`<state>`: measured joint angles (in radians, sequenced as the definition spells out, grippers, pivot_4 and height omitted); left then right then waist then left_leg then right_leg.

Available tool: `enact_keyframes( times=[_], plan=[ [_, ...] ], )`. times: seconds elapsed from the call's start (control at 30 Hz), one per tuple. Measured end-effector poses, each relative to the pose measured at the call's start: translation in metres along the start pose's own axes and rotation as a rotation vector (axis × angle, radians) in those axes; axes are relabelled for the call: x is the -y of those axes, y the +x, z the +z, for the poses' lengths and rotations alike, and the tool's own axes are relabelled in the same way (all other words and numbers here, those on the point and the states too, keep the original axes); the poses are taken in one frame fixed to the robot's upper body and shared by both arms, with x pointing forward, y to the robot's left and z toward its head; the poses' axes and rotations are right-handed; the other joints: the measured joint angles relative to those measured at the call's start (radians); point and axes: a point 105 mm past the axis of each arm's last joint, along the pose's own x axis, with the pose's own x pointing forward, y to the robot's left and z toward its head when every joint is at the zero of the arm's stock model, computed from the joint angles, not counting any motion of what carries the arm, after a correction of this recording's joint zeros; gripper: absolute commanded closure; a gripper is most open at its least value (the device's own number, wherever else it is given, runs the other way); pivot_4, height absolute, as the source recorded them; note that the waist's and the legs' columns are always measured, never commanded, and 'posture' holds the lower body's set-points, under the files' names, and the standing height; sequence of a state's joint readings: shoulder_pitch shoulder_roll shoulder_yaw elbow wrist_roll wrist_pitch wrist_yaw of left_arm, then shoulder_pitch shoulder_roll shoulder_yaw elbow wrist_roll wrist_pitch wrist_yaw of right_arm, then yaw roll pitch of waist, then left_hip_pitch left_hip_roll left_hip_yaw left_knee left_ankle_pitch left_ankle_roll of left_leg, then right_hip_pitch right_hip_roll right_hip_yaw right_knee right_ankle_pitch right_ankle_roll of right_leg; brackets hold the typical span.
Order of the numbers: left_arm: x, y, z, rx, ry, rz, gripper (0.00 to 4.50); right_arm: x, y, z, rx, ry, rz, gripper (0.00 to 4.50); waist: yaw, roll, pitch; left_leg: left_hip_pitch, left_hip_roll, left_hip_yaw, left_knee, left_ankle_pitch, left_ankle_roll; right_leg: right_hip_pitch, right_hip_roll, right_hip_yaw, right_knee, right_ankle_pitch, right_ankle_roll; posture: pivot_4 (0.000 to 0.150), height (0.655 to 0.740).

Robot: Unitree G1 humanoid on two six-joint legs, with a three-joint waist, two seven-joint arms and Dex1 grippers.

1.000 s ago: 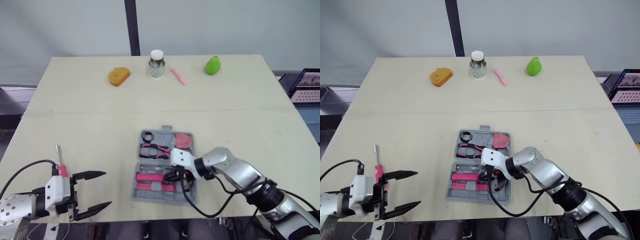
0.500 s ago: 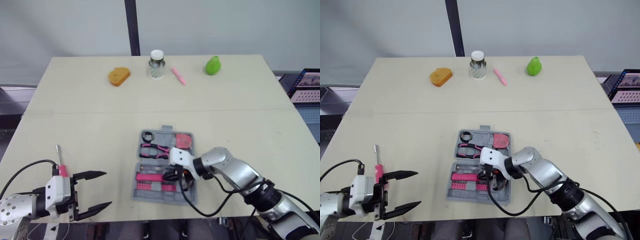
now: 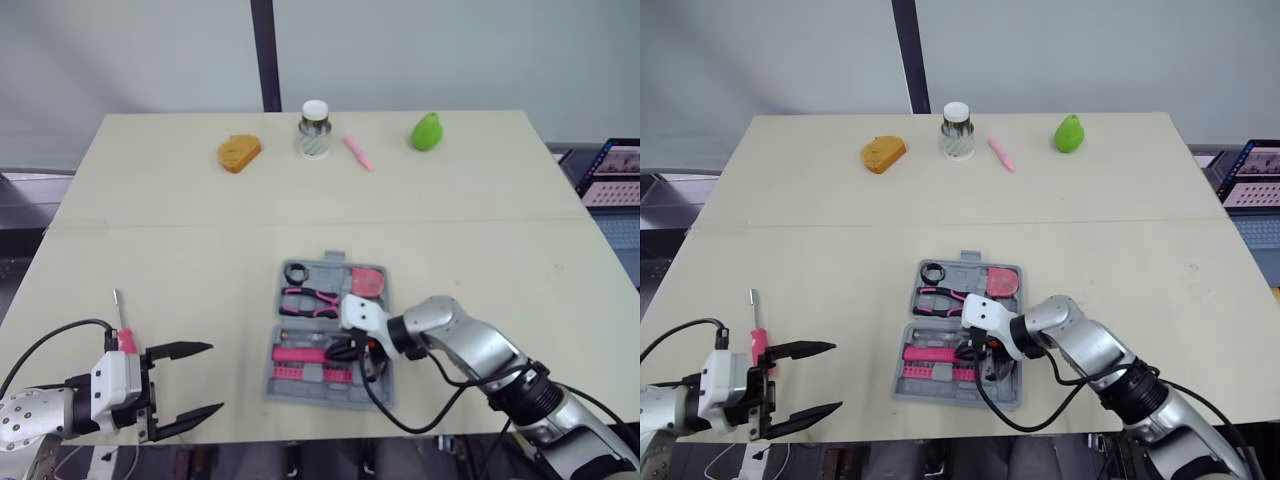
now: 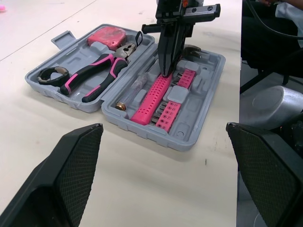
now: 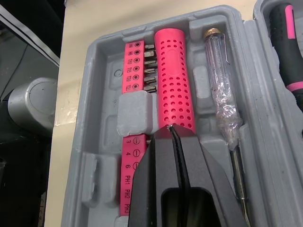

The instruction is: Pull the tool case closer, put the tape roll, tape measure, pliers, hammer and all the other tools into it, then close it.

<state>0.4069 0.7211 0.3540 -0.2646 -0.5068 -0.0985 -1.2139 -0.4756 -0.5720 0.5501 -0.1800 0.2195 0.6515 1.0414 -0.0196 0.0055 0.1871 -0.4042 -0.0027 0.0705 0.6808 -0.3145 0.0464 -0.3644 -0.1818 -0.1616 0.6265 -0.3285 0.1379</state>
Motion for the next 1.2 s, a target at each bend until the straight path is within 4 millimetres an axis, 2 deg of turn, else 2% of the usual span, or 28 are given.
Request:
enact_keyframes(
  times=[0.9,1.2],
  plan=[
    [-0.001,0.0,0.0,-0.008,-0.011,-0.002,0.0,-0.002,0.007,-0.008,0.021,0.027,0.004,4.46,-0.002,-0.01,-0.009,0.005,0.001,-0.004,0.0,-0.001,-0.002,0.005,0.001,0.0,0.0,0.0,-0.001,0.15,0.695],
    [-0.003,-0.002,0.003,-0.013,-0.005,0.006,0.0,-0.003,0.011,-0.011,0.027,0.046,0.01,4.46,-0.003,-0.011,-0.01,0.015,0.001,-0.003,-0.005,-0.002,-0.003,0.013,0.001,0.0,-0.001,-0.001,-0.002,0.15,0.695]
  ],
)
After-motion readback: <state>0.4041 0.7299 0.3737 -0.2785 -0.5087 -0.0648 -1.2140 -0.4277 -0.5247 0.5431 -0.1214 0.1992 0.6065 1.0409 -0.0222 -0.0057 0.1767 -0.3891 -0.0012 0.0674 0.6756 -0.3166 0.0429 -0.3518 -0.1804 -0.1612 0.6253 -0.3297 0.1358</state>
